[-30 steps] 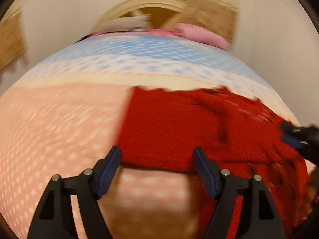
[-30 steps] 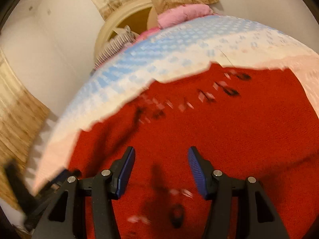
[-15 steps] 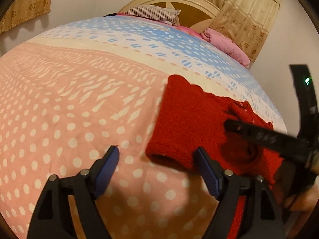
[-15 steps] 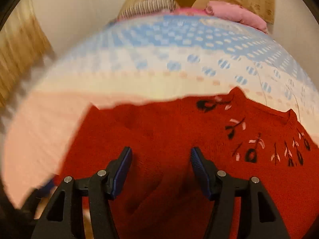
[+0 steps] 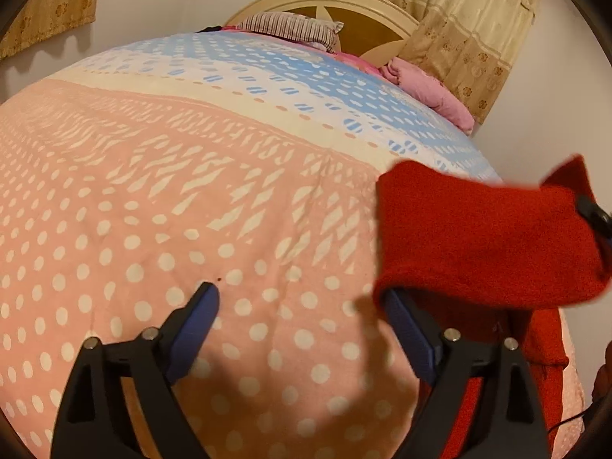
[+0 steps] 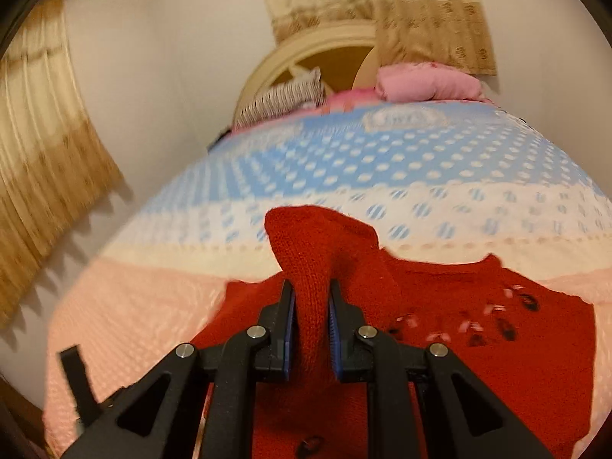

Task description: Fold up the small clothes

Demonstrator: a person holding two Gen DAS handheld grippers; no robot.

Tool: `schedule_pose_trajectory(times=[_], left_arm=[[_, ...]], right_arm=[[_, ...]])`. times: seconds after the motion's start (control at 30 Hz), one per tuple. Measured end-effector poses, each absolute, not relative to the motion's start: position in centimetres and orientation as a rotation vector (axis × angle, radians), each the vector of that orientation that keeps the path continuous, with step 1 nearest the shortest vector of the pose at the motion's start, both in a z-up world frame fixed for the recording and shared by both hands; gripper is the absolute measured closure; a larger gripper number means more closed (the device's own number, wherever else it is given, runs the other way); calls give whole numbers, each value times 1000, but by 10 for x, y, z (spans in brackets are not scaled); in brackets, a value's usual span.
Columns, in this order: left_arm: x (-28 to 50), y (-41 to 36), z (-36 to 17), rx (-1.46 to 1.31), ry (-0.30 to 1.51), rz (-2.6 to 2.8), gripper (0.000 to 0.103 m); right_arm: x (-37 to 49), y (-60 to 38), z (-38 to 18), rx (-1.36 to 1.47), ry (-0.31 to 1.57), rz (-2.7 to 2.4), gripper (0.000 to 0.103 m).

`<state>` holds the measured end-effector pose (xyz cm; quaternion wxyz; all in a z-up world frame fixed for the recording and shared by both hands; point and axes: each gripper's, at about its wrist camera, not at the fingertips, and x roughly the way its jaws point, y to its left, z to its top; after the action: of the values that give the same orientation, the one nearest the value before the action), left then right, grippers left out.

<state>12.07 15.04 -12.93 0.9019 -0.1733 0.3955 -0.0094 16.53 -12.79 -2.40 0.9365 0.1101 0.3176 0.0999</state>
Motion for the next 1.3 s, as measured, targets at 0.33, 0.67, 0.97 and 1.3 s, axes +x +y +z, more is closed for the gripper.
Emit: schedule_pose_trajectory(times=[0.33,0.67,0.97,1.3], left_arm=[[122,146,-129,-325,825,7,12],[120,153,-129,-377,803,-18,12],[120,167,-131,-480,788,-90,12],[151,138,-91,-420,803,-132,11]], right_arm=[[164,-169,-50,427,711,259,88],[198,-51,-15,404,744,569,86],[186,-58,-32,371,727,459,51],[149,-134,-121,263,868,164,51]])
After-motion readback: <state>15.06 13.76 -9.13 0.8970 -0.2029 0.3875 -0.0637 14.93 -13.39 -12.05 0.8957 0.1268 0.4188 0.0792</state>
